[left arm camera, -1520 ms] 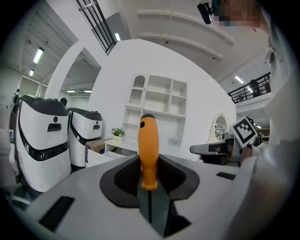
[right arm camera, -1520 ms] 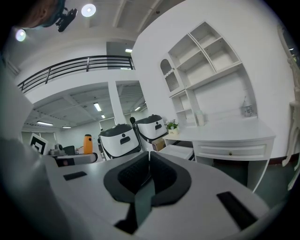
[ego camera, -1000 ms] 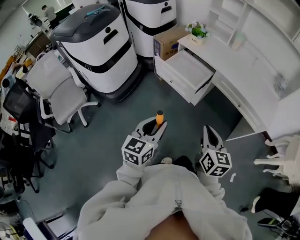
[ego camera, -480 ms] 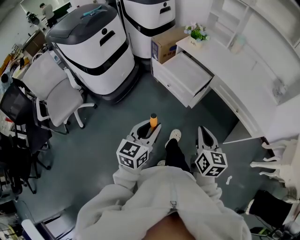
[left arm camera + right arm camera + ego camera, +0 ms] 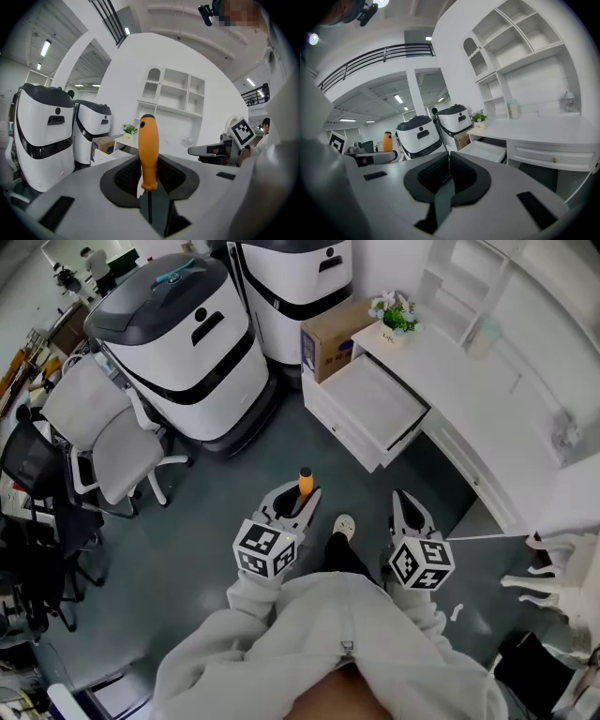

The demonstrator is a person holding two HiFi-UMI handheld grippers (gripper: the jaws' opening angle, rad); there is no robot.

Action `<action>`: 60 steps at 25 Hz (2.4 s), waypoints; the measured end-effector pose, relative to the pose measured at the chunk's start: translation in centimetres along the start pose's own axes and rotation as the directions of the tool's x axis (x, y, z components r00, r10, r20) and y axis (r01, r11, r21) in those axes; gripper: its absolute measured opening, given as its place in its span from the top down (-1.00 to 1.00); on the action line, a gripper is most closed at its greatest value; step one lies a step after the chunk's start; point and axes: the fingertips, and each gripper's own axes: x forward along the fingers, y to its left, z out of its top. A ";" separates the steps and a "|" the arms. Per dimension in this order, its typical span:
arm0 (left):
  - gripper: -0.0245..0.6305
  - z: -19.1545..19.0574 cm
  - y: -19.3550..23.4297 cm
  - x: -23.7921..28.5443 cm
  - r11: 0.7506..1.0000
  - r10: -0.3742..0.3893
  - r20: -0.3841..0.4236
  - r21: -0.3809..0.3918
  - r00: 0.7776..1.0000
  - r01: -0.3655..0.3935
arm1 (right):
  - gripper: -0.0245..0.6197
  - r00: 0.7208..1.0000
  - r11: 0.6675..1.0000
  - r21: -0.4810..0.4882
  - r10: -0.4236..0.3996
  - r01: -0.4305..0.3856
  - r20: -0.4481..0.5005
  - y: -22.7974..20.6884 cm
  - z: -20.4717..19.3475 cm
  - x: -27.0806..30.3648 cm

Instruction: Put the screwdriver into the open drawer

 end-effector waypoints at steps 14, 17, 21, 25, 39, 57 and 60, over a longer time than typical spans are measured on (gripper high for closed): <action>0.59 5.4 3.2 10.6 1.000 0.007 0.034 0.013 0.999 -0.007 | 0.81 0.999 0.999 -0.009 0.034 -0.034 0.024 -6.0 7.2 8.9; 0.59 5.9 3.9 12.1 1.000 0.015 0.032 0.013 0.999 -0.016 | 0.81 0.999 0.999 -0.009 0.041 -0.041 0.026 -6.9 8.2 10.4; 0.59 6.7 4.9 14.2 1.000 0.014 0.031 0.016 0.999 -0.015 | 0.81 0.999 0.999 -0.004 0.037 -0.037 0.031 -8.2 9.1 12.2; 0.59 7.0 5.8 16.3 1.000 0.005 0.021 0.020 1.000 -0.005 | 0.82 0.999 1.000 0.007 0.029 -0.030 0.030 -9.4 9.4 13.7; 0.59 6.7 5.9 21.5 0.999 -0.041 0.020 0.012 0.999 0.040 | 0.82 1.000 1.000 0.012 0.024 -0.025 0.020 -12.2 9.7 16.9; 0.59 7.8 7.8 29.6 0.962 -0.237 -0.101 0.116 0.966 0.248 | 0.82 0.997 0.989 0.120 -0.083 0.083 -0.008 -14.0 9.4 21.4; 0.59 7.4 8.4 31.4 0.949 -0.279 -0.151 0.108 0.948 0.296 | 0.82 0.992 0.982 0.141 -0.125 0.127 -0.020 -14.6 9.6 22.4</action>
